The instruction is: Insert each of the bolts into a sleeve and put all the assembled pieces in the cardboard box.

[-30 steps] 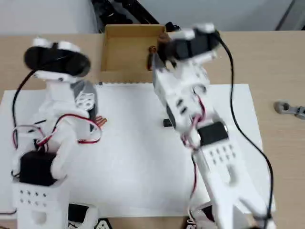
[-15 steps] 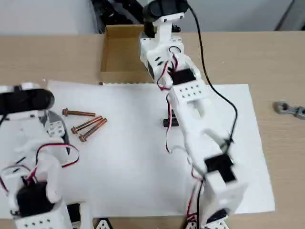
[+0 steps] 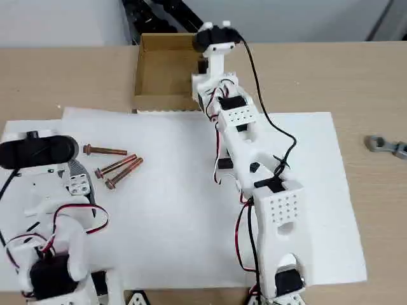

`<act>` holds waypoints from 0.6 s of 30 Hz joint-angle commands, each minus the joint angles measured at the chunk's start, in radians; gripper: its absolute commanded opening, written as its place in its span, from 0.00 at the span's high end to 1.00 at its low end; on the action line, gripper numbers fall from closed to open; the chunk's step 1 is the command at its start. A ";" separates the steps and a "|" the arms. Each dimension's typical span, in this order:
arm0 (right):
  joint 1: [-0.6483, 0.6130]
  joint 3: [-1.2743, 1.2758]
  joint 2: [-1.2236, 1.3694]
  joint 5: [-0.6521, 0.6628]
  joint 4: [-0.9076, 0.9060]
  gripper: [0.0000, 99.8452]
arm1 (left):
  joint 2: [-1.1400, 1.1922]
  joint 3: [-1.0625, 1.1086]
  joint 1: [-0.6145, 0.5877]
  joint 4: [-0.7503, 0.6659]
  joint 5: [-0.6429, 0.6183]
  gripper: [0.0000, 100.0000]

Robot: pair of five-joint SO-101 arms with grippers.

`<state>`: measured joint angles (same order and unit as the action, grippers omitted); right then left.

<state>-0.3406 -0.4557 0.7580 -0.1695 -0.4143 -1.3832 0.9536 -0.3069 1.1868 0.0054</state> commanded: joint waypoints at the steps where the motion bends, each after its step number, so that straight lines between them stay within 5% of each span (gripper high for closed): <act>1: 0.013 -0.080 -0.018 -0.006 0.021 0.92 | 0.032 -0.004 -0.005 -0.002 0.003 0.96; 7: 0.004 -0.081 -0.019 -0.008 -0.054 0.75 | 0.069 -0.007 -0.005 -0.002 0.000 0.95; 14: 0.010 -0.083 -0.110 -0.009 -0.116 0.76 | 0.080 -0.010 -0.005 -0.002 -0.051 0.85; 18: 0.007 -0.083 -0.239 -0.009 -0.237 0.91 | 0.184 -0.042 -0.006 -0.002 -0.074 0.85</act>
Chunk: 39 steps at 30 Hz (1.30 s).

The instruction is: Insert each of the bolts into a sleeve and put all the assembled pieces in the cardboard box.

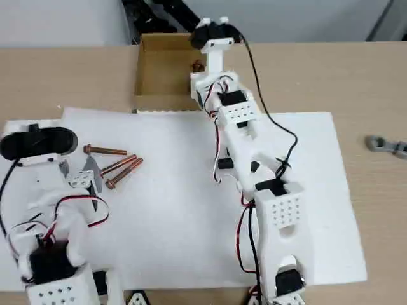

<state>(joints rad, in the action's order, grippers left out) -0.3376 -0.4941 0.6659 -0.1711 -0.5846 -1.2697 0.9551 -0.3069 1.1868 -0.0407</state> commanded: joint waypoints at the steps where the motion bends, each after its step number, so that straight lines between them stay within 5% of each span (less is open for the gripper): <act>1: 0.005 -0.044 -0.177 -0.008 -0.096 0.97 | 0.117 -0.067 -0.006 -0.002 -0.055 0.85; 8: 0.018 -0.044 -0.343 -0.008 -0.366 1.00 | 0.555 -0.338 -0.006 0.008 -0.284 0.85; 25: 0.140 -0.040 -0.674 -0.009 -1.044 0.99 | 1.439 -1.052 -0.005 0.292 -0.746 0.84; 39: 0.254 0.267 -0.906 -0.009 -1.052 0.99 | 1.798 -1.326 0.000 0.295 -0.944 0.85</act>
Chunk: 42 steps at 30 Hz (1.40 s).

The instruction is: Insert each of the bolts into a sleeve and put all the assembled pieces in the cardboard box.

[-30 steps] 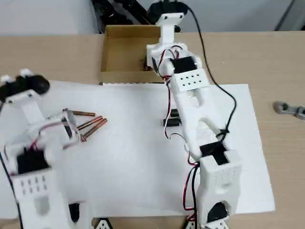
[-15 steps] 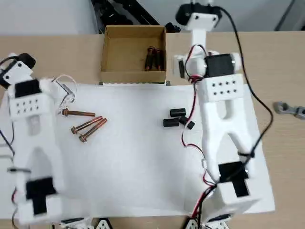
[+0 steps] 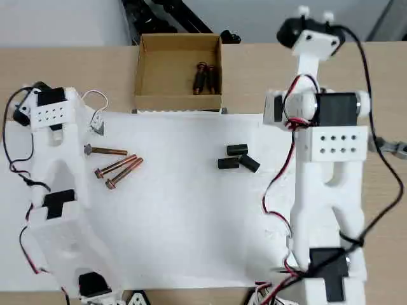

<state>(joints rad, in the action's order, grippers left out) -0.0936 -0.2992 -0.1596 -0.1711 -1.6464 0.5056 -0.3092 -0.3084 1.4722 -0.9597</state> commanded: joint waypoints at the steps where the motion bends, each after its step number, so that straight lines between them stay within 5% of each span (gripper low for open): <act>1: 0.010 0.112 -0.104 -0.009 0.025 0.99 | 0.044 -0.070 0.002 0.009 -0.028 0.85; 12: 0.002 0.589 -0.438 0.040 0.332 0.99 | 0.230 -0.076 -0.005 -0.005 -0.057 0.85; 16: 0.002 0.703 -0.521 0.052 0.377 0.99 | 0.227 -0.077 -0.005 -0.006 -0.032 0.94; 30: 0.002 0.730 -0.556 0.049 0.372 0.99 | 0.199 -0.355 0.025 0.272 0.114 1.00; 42: -0.120 0.727 -0.518 -0.106 0.352 0.99 | -0.115 -0.513 0.176 0.281 0.356 1.00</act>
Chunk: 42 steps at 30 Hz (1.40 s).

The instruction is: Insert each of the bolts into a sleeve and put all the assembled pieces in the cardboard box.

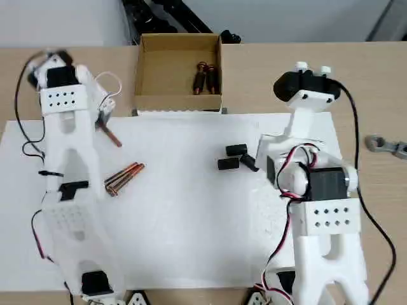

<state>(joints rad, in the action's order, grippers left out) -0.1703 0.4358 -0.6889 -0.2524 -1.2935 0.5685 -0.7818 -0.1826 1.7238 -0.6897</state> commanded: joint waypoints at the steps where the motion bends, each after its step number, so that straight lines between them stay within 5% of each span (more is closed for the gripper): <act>1: -0.056 -0.009 0.035 -0.025 0.002 0.99 | -0.221 -0.036 0.066 0.029 0.124 1.00; 12: -0.090 -0.327 0.501 -0.221 -0.159 0.99 | -0.647 0.197 0.095 0.029 0.387 1.00; 17: -0.140 -0.563 0.727 -0.336 -0.292 0.98 | -0.807 0.358 0.095 0.028 0.402 1.00; 26: -0.226 -0.729 0.984 -0.638 -0.308 0.81 | -0.985 0.519 0.094 0.012 0.402 1.00; 42: -0.236 -0.733 1.191 -0.747 -0.199 0.81 | -1.037 0.539 0.094 0.012 0.456 1.00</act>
<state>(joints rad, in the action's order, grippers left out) -0.4051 -0.2731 0.4818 -0.9889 -1.5052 -0.4350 -0.2386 -0.0905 1.7377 -0.2585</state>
